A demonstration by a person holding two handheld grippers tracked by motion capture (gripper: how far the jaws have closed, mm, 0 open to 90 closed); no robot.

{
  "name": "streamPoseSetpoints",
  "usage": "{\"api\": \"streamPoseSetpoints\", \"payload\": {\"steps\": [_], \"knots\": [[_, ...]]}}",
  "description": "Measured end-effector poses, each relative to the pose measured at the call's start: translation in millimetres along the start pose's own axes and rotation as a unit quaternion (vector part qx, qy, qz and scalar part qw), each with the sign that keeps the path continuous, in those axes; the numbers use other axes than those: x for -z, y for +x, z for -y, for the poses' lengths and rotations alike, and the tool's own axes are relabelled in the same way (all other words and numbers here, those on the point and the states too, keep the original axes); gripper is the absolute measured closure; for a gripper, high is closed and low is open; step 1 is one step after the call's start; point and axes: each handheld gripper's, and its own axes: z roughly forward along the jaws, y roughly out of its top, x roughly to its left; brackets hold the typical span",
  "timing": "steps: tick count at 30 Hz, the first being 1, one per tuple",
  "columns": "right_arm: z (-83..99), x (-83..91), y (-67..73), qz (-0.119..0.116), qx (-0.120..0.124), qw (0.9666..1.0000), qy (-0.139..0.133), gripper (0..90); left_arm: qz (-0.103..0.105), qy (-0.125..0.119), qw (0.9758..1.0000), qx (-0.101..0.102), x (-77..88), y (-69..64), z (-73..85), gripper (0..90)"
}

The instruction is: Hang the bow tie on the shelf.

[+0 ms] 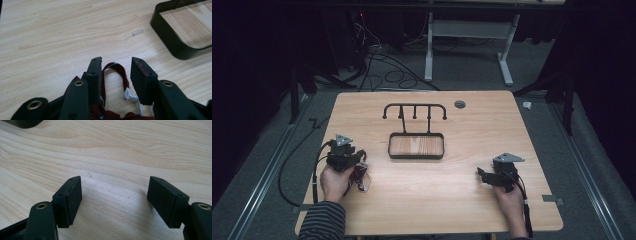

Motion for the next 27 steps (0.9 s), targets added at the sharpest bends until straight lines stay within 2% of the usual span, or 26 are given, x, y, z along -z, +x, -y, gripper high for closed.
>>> {"api": "streamPoseSetpoints", "payload": {"steps": [6, 14, 27], "knots": [[0.0, 0.0, 0.0, 0.0, 0.0, 1.0, 0.0, 29.2, -0.001, 0.01, 0.9999, 0.013, -15.2, 4.6, 1.4, 65.7], [0.0, 0.0, 0.0, 0.0, 0.0, 1.0, 0.0, 29.2, -0.005, 0.018, 0.9995, 0.025, -23.5, 10.4, 3.4, 69.3], [0.0, 0.0, 0.0, 0.0, 0.0, 1.0, 0.0, 29.2, -0.011, 0.039, 0.9985, 0.036, -31.1, 12.5, 5.7, 89.3]]}}
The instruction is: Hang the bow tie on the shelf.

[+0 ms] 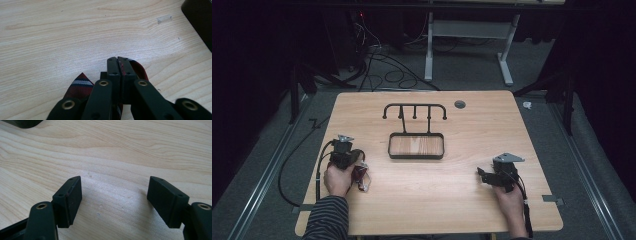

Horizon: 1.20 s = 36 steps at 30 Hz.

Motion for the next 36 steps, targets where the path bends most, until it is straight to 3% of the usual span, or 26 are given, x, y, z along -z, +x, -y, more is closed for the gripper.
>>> {"api": "streamPoseSetpoints", "payload": {"steps": [5, 17, 25, 36], "knots": [[0.0, 0.0, -0.1, 0.0, 0.001, 1.0, 0.0, 29.2, 0.003, -0.007, 1.0, -0.001, 5.6, -0.2, -0.7, 89.6], [0.1, 0.0, -0.1, 0.0, 0.001, 1.0, 0.0, 29.2, 0.018, -0.06, 0.9979, -0.017, 40.3, -11.9, -3.3, 89.7], [0.1, 0.1, -0.2, 0.0, 0.001, 1.0, 0.0, 29.2, 0.021, -0.097, 0.9946, -0.029, 67.9, -18.6, -4.1, 89.6], [0.0, 0.1, -0.1, 0.0, 0.001, 1.0, 0.0, 29.2, 0.038, -0.149, 0.9867, -0.053, 103.2, -34.4, -13.0, 89.6]]}}
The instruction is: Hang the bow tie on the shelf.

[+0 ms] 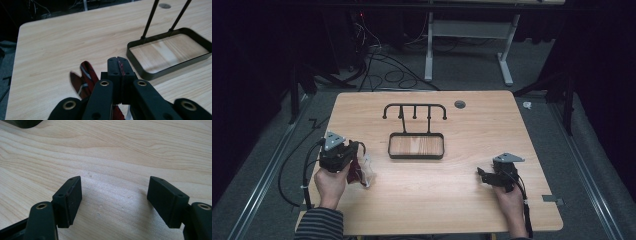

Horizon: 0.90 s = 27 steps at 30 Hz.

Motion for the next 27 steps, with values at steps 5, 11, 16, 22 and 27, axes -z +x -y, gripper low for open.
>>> {"api": "streamPoseSetpoints", "payload": {"steps": [5, 11, 16, 22, 27], "knots": [[0.0, 0.0, 0.0, 0.0, 0.0, 1.0, 0.0, 29.2, 0.008, -0.015, 0.9998, -0.01, 9.4, -7.3, -9.1, 89.6], [0.1, 0.0, -0.2, 0.0, 0.001, 1.0, 0.0, 29.1, 0.018, -0.036, 0.9989, -0.023, 16.9, -17.9, -21.2, 89.6], [0.0, 0.0, -0.2, 0.0, 0.001, 1.0, 0.0, 29.2, 0.027, -0.045, 0.9981, -0.031, 20.4, -25.3, -28.8, 89.6], [0.1, 0.0, -0.2, 0.0, 0.001, 1.0, 0.0, 29.1, 0.032, -0.053, 0.9971, -0.043, 22.6, -33.5, -36.5, 89.6], [0.1, 0.0, -0.2, 0.0, 0.001, 1.0, -0.001, 29.1, 0.038, -0.057, 0.9965, -0.048, 21.4, -39.4, -41.9, 89.6]]}}
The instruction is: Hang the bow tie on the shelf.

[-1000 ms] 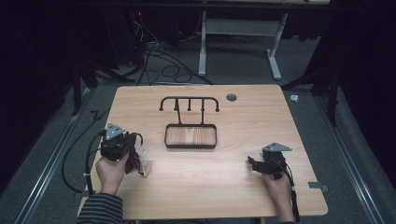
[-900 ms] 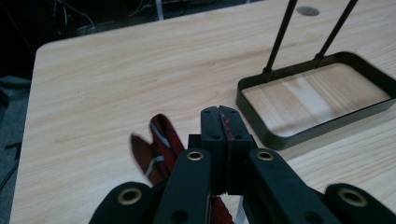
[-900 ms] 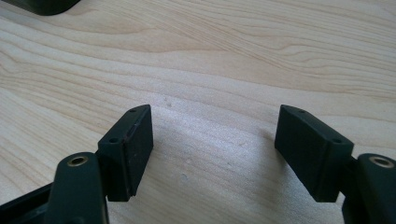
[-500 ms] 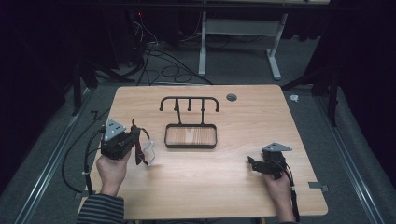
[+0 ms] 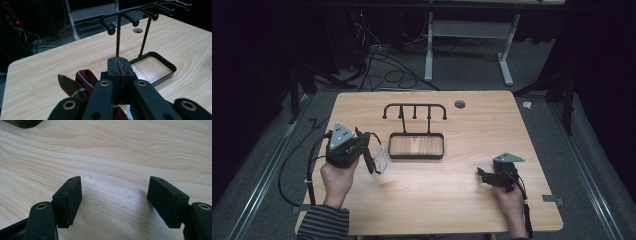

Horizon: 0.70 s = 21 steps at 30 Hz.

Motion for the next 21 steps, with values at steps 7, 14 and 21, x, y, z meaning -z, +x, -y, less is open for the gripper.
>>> {"api": "streamPoseSetpoints", "payload": {"steps": [7, 14, 21], "knots": [[0.1, 0.0, 0.0, 0.0, 0.0, 1.0, -0.001, 29.1, 0.011, -0.004, 0.9999, -0.011, -5.4, -8.4, -6.7, 89.5], [0.2, 0.1, 0.0, 0.0, -0.001, 1.0, 0.0, 29.1, 0.021, -0.007, 0.9997, -0.013, -10.3, -13.9, -11.8, 89.6], [0.2, 0.1, 0.0, 0.0, -0.001, 1.0, 0.0, 29.2, 0.03, -0.01, 0.9992, -0.024, -15.3, -20.5, -17.9, 89.6]]}}
